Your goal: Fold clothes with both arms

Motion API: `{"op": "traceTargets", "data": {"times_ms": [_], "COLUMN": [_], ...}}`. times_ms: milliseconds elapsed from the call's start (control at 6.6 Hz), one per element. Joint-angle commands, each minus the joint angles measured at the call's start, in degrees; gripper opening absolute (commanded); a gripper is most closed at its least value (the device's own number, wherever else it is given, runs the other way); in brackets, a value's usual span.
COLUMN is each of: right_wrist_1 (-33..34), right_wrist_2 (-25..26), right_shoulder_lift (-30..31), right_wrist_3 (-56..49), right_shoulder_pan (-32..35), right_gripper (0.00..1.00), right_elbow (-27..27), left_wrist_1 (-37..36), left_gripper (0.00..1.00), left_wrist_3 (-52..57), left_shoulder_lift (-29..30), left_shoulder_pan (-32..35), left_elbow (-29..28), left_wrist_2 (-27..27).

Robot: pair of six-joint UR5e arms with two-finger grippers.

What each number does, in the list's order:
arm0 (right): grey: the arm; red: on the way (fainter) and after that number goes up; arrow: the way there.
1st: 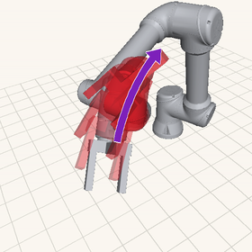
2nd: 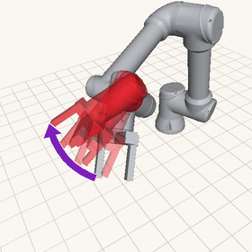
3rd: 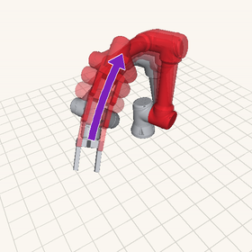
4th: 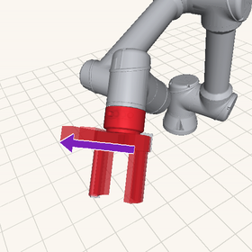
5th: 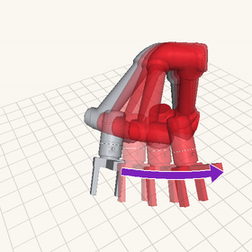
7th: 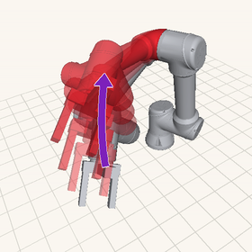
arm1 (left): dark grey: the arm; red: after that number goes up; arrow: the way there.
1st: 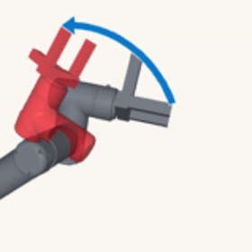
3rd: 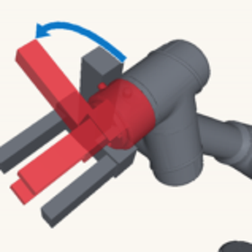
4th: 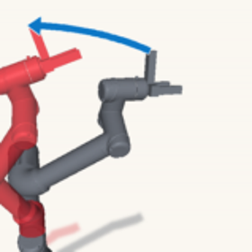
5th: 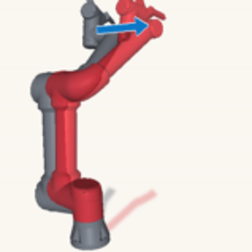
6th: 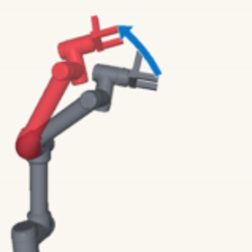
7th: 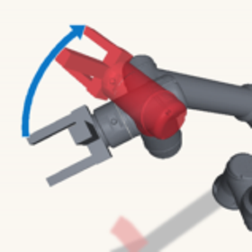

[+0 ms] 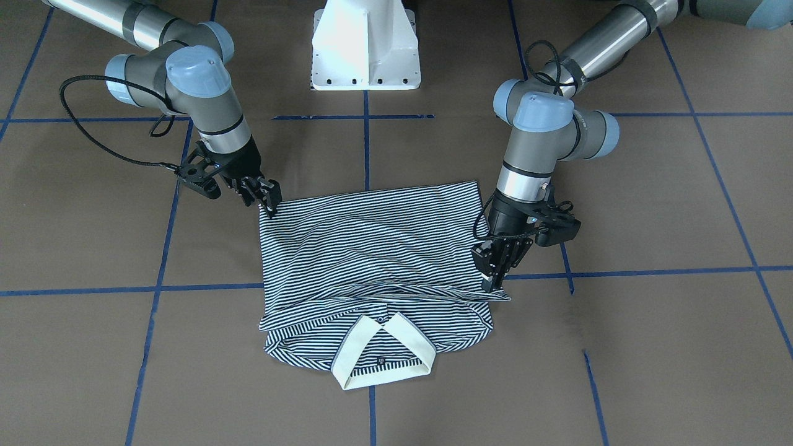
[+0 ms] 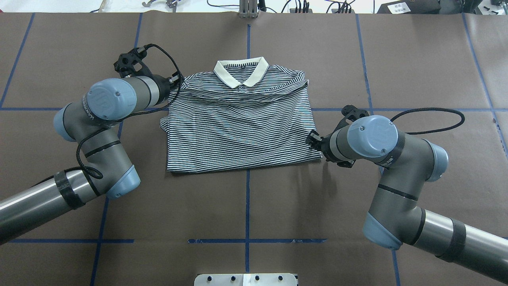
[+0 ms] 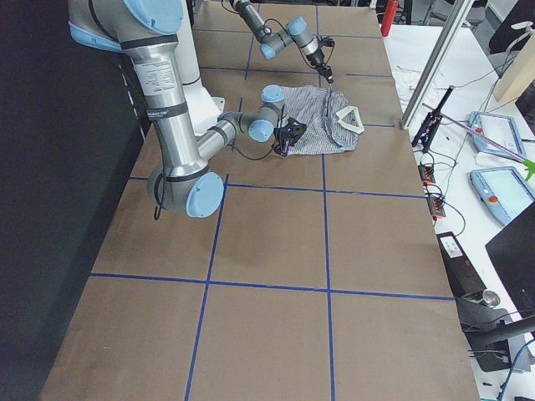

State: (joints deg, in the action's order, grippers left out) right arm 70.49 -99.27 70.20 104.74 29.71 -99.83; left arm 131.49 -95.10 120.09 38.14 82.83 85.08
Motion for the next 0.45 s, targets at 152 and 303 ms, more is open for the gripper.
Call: {"op": "traceTargets", "data": {"times_ms": [152, 303], "right_wrist_1": [0.0, 0.1], "right_wrist_2": [1.1, 1.1], "right_shoulder_lift": [0.1, 0.1], "right_wrist_3": [0.0, 0.0], "right_shoulder_pan": [-1.3, -1.3], "right_gripper": [0.46, 0.17], "right_elbow": [0.2, -0.1], "left_wrist_1": [0.0, 0.0], "left_gripper": [0.27, 0.27], "left_wrist_3": [0.0, 0.0], "left_shoulder_lift": [-0.1, -0.1], "left_shoulder_pan": [0.0, 0.0], "left_elbow": [0.0, 0.0], "left_wrist_2": [0.0, 0.0]}}
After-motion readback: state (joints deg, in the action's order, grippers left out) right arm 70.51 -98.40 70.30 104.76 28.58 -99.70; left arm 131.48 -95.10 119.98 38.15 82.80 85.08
